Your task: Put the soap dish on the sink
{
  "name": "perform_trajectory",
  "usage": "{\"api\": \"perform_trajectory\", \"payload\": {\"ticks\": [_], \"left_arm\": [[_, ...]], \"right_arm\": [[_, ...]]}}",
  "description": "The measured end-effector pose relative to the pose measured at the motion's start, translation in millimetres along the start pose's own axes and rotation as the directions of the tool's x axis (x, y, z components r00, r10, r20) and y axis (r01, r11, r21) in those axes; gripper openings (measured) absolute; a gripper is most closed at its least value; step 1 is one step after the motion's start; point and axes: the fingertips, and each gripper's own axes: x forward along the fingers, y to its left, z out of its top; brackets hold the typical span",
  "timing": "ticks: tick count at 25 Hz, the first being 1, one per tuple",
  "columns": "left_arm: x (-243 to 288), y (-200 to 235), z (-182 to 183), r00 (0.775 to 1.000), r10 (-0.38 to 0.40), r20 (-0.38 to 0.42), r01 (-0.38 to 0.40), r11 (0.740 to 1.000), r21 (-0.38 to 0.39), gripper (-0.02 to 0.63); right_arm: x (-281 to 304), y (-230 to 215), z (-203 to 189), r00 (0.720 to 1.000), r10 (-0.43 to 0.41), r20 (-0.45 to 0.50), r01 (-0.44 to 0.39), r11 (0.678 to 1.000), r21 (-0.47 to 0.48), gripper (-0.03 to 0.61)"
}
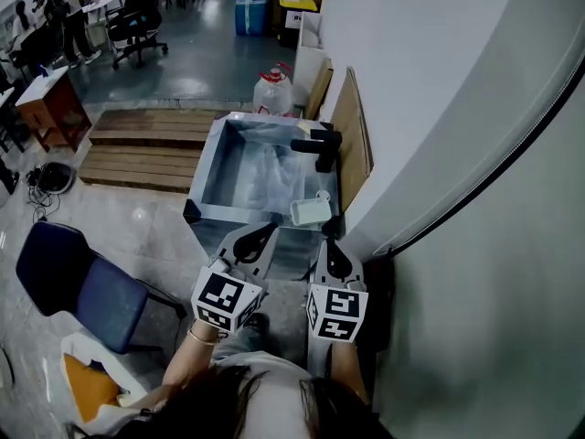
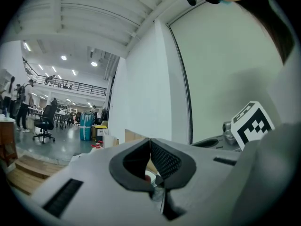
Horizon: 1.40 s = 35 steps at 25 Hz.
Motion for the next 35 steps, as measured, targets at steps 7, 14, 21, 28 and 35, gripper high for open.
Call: {"api": "perform_trajectory", "payload": {"ticks": [7, 14, 21, 28, 35], "left_arm": [[-27.0, -18.3, -1.0, 1.0, 0.011, -0.012, -0.011, 1.0, 0.009, 0.009], [-49.0, -32.2, 2.7, 1.0, 0.018, -0.002, -0.018, 1.0, 0.017, 0.009], [-64.8, -43.5, 5.7, 1.0, 0.021, 0.003, -0.021, 0.999, 0.025, 0.009], [-74.5, -55.3, 5.6, 1.0, 0.028, 0.008, -0.028, 0.999, 0.031, 0.009], [-80.2, -71.0, 4.4, 0.999, 0.036, 0.011, -0.037, 0.999, 0.032, 0.009]], "right_arm": [[-31.9, 8.6, 9.0, 0.998, 0.02, 0.059, -0.019, 1.0, -0.015, 0.025], [-60.5, 15.9, 16.2, 0.992, 0.008, 0.124, -0.002, 0.999, -0.048, 0.025], [-82.7, 16.8, 23.8, 0.982, -0.013, 0.186, 0.03, 0.995, -0.092, 0.025], [-101.3, 15.3, 24.8, 0.978, -0.017, 0.21, 0.037, 0.995, -0.094, 0.025], [-118.0, 10.4, 18.8, 0.977, -0.011, 0.212, 0.035, 0.994, -0.108, 0.025]]}}
